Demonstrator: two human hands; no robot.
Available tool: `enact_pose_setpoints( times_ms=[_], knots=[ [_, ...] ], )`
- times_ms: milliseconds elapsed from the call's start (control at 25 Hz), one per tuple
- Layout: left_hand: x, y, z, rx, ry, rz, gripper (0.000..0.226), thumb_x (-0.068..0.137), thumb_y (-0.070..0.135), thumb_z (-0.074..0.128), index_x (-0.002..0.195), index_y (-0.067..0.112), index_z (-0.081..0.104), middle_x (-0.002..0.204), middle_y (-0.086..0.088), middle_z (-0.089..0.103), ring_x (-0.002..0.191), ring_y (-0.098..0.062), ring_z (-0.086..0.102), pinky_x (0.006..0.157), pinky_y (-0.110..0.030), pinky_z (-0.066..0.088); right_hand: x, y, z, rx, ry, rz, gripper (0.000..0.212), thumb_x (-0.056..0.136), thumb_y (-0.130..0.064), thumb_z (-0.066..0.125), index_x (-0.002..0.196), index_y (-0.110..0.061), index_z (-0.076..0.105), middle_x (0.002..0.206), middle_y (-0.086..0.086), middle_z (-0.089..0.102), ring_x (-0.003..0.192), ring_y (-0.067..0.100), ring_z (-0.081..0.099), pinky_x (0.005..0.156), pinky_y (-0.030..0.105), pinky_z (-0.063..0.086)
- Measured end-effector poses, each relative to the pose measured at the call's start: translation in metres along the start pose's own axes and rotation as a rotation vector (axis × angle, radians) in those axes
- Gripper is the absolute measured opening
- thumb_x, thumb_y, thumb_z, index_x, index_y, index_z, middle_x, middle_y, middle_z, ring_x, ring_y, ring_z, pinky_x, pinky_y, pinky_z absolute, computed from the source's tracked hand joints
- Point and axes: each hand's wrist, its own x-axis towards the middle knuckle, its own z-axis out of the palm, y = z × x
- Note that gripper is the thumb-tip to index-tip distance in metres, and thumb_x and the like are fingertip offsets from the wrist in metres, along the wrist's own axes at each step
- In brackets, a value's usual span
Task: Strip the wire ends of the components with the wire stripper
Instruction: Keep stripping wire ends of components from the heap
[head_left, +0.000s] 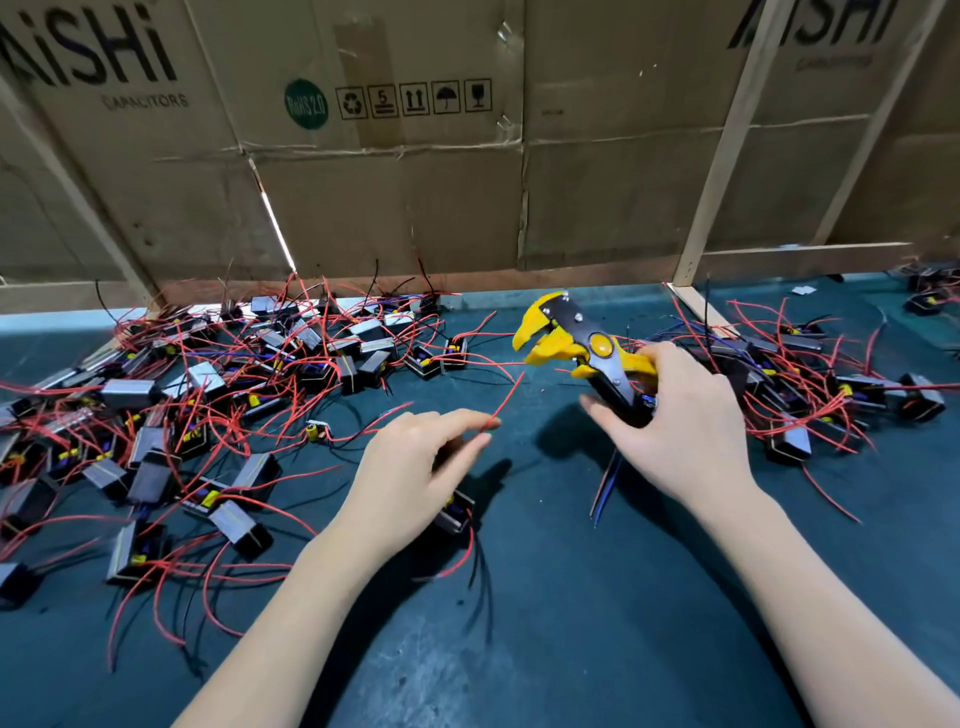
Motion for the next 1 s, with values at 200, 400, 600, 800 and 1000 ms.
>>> enact_pose_setpoints(
  times_ms=[200,400,600,800,1000],
  knots=[
    [-0.002,-0.002,0.001,0.015,-0.026,-0.066,0.01,0.095,0.025,0.062,0.097,0.026,0.072,0.07,0.007,0.064,0.069,-0.02,0.054,0.073,-0.04,0.048,0.002,0.01,0.003,-0.236,-0.01,-0.091,0.058,0.073,-0.055,0.072,0.102,-0.008,0.057,0.092,0.007,0.061,0.089,0.033,0.058,0.075,0.039,0.034],
    [0.0,-0.002,0.0,-0.079,0.047,-0.131,0.01,0.094,0.023,0.061,0.09,0.024,0.071,0.052,0.004,0.056,0.05,-0.02,0.05,0.054,-0.031,0.04,0.002,0.009,0.003,-0.22,0.038,-0.125,0.059,0.07,-0.05,0.077,0.105,-0.007,0.06,0.094,0.008,0.062,0.091,0.032,0.058,0.075,0.038,0.034],
    [0.0,-0.004,-0.004,-0.196,0.052,-0.223,0.012,0.092,0.013,0.064,0.093,0.024,0.07,0.06,0.006,0.069,0.052,-0.014,0.062,0.056,-0.024,0.046,0.003,0.011,0.003,-0.233,0.039,-0.114,0.059,0.07,-0.05,0.077,0.107,-0.007,0.061,0.096,0.008,0.063,0.093,0.032,0.058,0.077,0.039,0.034],
    [0.005,-0.003,-0.016,-0.259,0.189,-0.179,0.051,0.078,-0.008,0.069,0.118,0.019,0.053,0.098,0.006,0.062,0.078,-0.015,0.059,0.072,-0.025,0.049,0.003,0.014,0.003,-0.255,0.041,-0.079,0.061,0.07,-0.05,0.077,0.109,-0.006,0.062,0.096,0.008,0.063,0.093,0.033,0.058,0.078,0.04,0.036],
    [0.003,-0.004,-0.034,-0.22,-0.234,0.1,0.037,0.074,-0.004,0.067,0.097,0.023,0.075,0.093,0.011,0.071,0.091,-0.015,0.062,0.077,-0.026,0.048,0.004,0.017,0.002,-0.246,0.035,-0.053,0.062,0.07,-0.05,0.077,0.11,-0.007,0.061,0.097,0.008,0.063,0.094,0.033,0.058,0.08,0.041,0.037]
  ],
)
